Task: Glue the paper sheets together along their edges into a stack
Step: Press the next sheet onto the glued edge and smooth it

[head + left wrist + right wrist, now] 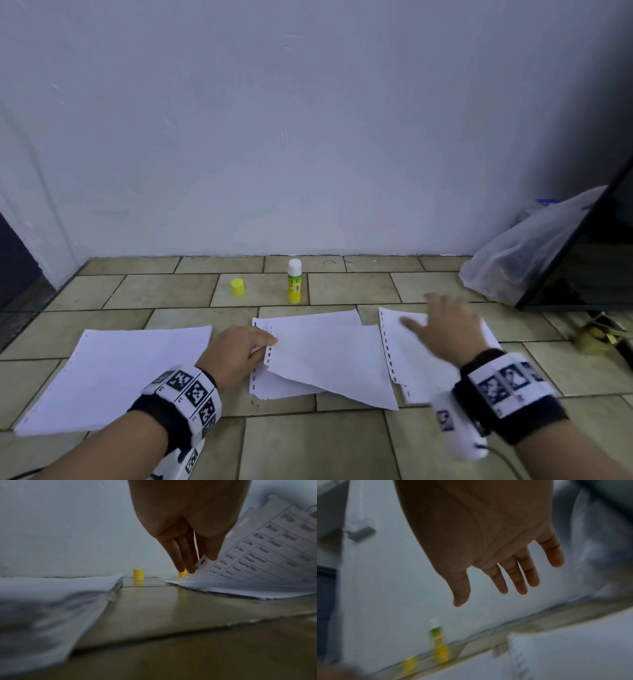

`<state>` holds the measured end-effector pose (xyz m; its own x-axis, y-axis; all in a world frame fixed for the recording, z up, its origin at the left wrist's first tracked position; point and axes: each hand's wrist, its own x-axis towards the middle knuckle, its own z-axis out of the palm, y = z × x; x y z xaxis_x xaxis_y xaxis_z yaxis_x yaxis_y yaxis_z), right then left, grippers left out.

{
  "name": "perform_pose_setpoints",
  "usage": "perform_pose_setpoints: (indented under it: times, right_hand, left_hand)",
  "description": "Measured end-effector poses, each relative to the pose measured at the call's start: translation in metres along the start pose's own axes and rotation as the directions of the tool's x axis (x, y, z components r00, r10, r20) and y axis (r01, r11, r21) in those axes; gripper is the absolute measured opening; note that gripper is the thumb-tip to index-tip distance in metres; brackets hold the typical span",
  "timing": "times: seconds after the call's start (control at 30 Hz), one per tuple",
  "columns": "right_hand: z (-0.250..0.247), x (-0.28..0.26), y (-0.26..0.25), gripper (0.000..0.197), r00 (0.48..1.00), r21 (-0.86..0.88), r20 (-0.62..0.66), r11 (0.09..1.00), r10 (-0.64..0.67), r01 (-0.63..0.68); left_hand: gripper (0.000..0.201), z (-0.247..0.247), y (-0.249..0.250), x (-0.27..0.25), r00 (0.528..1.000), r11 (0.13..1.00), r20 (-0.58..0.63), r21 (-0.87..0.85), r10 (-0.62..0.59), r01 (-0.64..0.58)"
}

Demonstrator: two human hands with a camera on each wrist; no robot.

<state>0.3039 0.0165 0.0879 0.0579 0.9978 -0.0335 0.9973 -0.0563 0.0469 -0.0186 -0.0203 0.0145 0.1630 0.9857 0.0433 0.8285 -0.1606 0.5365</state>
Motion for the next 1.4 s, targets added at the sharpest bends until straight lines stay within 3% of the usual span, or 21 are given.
perform_pose_setpoints:
  times: [0.1, 0.2, 0.37, 0.47, 0.5, 0.57, 0.7, 0.83, 1.13, 1.4]
  right_hand:
    - [0.017, -0.036, -0.064, 0.077, 0.940, 0.239, 0.198, 0.944, -0.277, 0.227]
    - [0.036, -0.059, -0.111, 0.086, 0.874, 0.298, 0.283, 0.902, -0.395, 0.312]
    - [0.051, -0.055, -0.142, 0.083, 0.866, 0.356, 0.290, 0.886, -0.408, 0.298]
    - [0.054, -0.050, -0.142, 0.078, 0.839, 0.306, 0.318, 0.885, -0.443, 0.351]
    - [0.054, -0.050, -0.141, 0.082, 0.829, 0.301, 0.335, 0.884, -0.449, 0.357]
    - [0.053, -0.051, -0.139, 0.095, 0.822, 0.340, 0.353, 0.880, -0.447, 0.333]
    - [0.054, -0.053, -0.135, 0.089, 0.871, 0.274, 0.322, 0.917, -0.371, 0.289]
    - [0.059, -0.054, -0.133, 0.097, 0.845, 0.187, 0.409, 0.938, -0.345, 0.292]
    - [0.060, -0.044, -0.143, 0.077, 0.807, 0.243, 0.396, 0.898, -0.438, 0.368]
    - [0.060, -0.033, -0.148, 0.078, 0.805, 0.300, 0.377, 0.883, -0.457, 0.361]
  left_hand:
    - [0.030, 0.000, 0.006, -0.002, 1.000, 1.000, -0.010, -0.019, -0.004, 0.004]
    - [0.027, -0.001, 0.011, -0.004, 1.000, 1.000, -0.025, -0.028, -0.013, 0.012]
    - [0.030, -0.004, 0.016, -0.008, 1.000, 0.998, -0.010, -0.053, -0.021, 0.021]
    - [0.068, 0.001, 0.013, -0.009, 0.989, 0.985, 0.090, 0.142, -0.114, 0.101]
    - [0.083, 0.003, 0.013, -0.009, 0.974, 0.968, 0.132, 0.197, -0.186, 0.158]
    - [0.093, 0.004, 0.013, -0.010, 0.933, 0.930, 0.220, 0.301, -0.285, 0.213]
    - [0.099, 0.001, 0.013, -0.012, 0.878, 0.875, 0.343, 0.458, -0.333, 0.153]
    - [0.116, -0.004, 0.014, -0.019, 0.840, 0.844, 0.407, 0.526, -0.360, 0.107]
    - [0.120, 0.000, 0.013, -0.020, 0.834, 0.851, 0.414, 0.512, -0.365, 0.118]
    - [0.116, -0.001, 0.012, -0.022, 0.849, 0.865, 0.420, 0.495, -0.322, 0.083]
